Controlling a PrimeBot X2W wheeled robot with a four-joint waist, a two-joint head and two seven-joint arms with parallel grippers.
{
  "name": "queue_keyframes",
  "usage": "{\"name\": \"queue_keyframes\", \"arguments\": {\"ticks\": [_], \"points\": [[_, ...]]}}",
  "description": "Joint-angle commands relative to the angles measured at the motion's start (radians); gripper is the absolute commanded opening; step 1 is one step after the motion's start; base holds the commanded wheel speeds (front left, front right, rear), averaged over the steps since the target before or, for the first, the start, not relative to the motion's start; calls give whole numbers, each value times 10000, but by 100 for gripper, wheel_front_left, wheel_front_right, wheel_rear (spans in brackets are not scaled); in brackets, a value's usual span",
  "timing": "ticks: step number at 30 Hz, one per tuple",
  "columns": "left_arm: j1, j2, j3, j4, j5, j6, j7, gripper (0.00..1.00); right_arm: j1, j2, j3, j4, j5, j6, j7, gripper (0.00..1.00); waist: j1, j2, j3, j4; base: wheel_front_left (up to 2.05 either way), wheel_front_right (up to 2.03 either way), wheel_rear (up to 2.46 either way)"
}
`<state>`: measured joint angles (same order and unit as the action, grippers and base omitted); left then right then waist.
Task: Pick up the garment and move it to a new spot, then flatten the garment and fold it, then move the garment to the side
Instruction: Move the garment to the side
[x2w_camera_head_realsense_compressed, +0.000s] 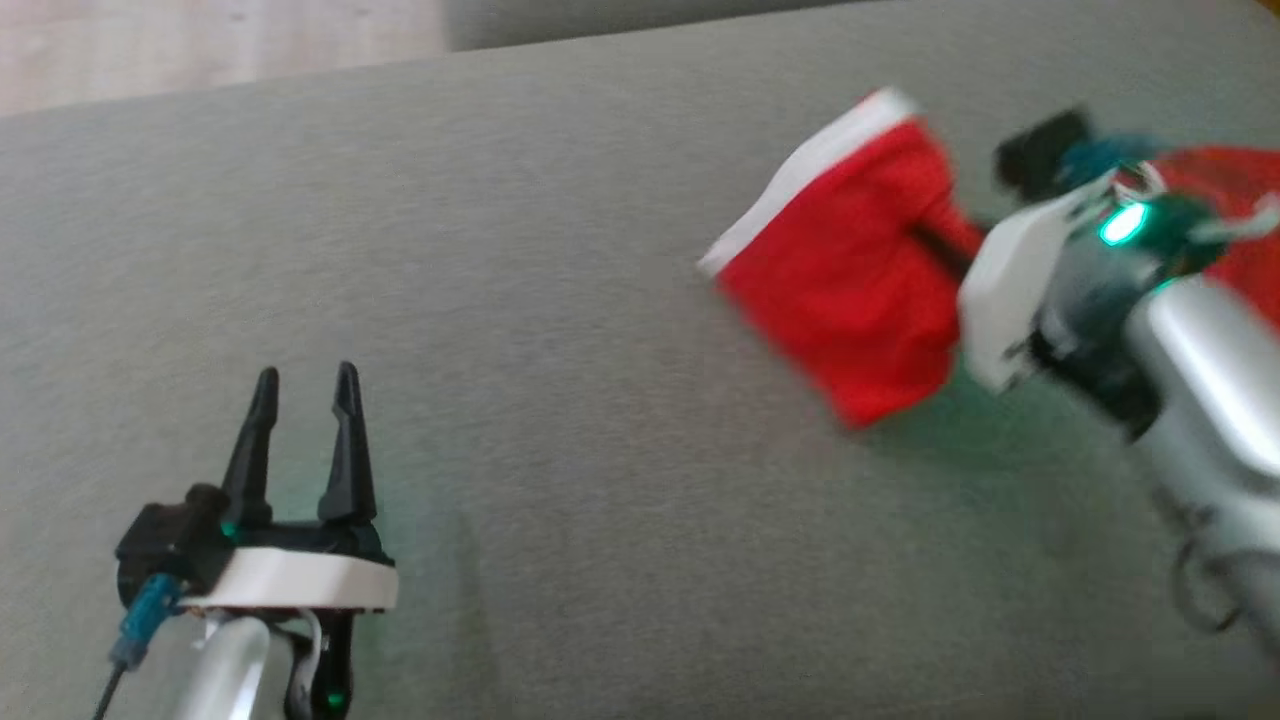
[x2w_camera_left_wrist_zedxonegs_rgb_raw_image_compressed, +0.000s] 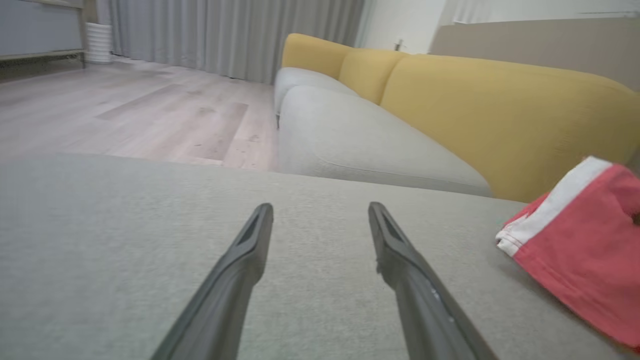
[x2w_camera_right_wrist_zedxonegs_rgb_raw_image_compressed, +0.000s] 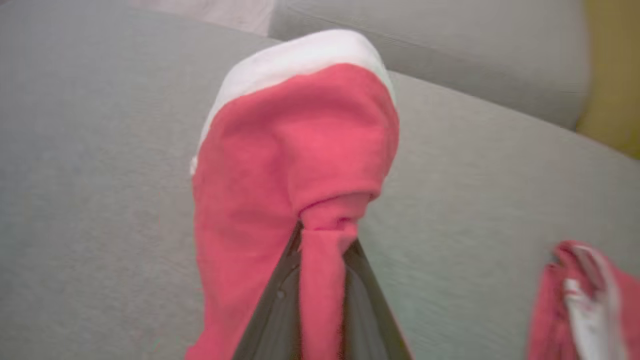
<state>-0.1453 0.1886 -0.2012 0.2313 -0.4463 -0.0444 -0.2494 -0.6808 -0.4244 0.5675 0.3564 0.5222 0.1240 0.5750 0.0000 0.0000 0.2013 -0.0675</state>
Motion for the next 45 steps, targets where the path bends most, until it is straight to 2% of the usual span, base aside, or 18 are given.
{"name": "queue_keyframes", "arguments": {"ticks": [1,5,12,18,24,25,26,32,36,41,42,45], "points": [[-509,238,411,-380,71,-6,-97,100,-254,-304,36,-388,99,67,91,0,0,0,388,-584,0,0,0],[-843,303,415,-624,151,-48,-104,100,-737,-1202,-137,-472,103,67,202,0,0,0,928,-1093,0,0,0],[-1488,627,300,-1203,435,-60,65,100,-1308,-2420,-742,226,-332,67,-132,0,0,0,2004,-1591,0,0,0],[-1898,952,283,-1792,607,-8,409,100,-1613,-2411,-1822,1346,-785,67,-496,0,0,0,2814,-1825,0,0,0],[-2195,1071,164,-2065,664,-28,646,100,-1848,-2270,-2553,2748,-1891,67,-1176,0,0,0,3225,-1791,0,0,0],[-2224,1082,146,-2071,662,-38,661,100,-1854,-2144,-2766,2947,-2044,67,-1325,44,0,0,3237,-1774,0,0,0],[-2247,1090,124,-2067,661,-48,674,100,-1864,-2051,-2982,3126,-2247,67,-1504,100,0,0,3239,-1750,0,0,0],[-2184,1093,121,-1874,617,3,596,100,-1808,-1490,-4046,4127,-3214,67,-2314,100,0,0,2928,-1548,0,0,0],[-1955,969,118,-1508,548,45,390,100,-1604,-1084,-4572,4433,-3360,67,-2727,100,0,0,2222,-1318,0,0,0],[-1312,659,330,-890,323,246,101,100,-751,-146,-4598,3692,-2963,67,-3634,100,0,0,896,-962,0,0,0],[-1312,659,330,-890,323,246,101,100,-751,-146,-4598,3692,-2963,67,-3634,100,0,0,896,-962,0,0,0],[-790,533,468,-570,200,320,7,100,141,398,-4486,2797,-2450,67,-4221,100,0,0,90,-709,0,0,0]]}}
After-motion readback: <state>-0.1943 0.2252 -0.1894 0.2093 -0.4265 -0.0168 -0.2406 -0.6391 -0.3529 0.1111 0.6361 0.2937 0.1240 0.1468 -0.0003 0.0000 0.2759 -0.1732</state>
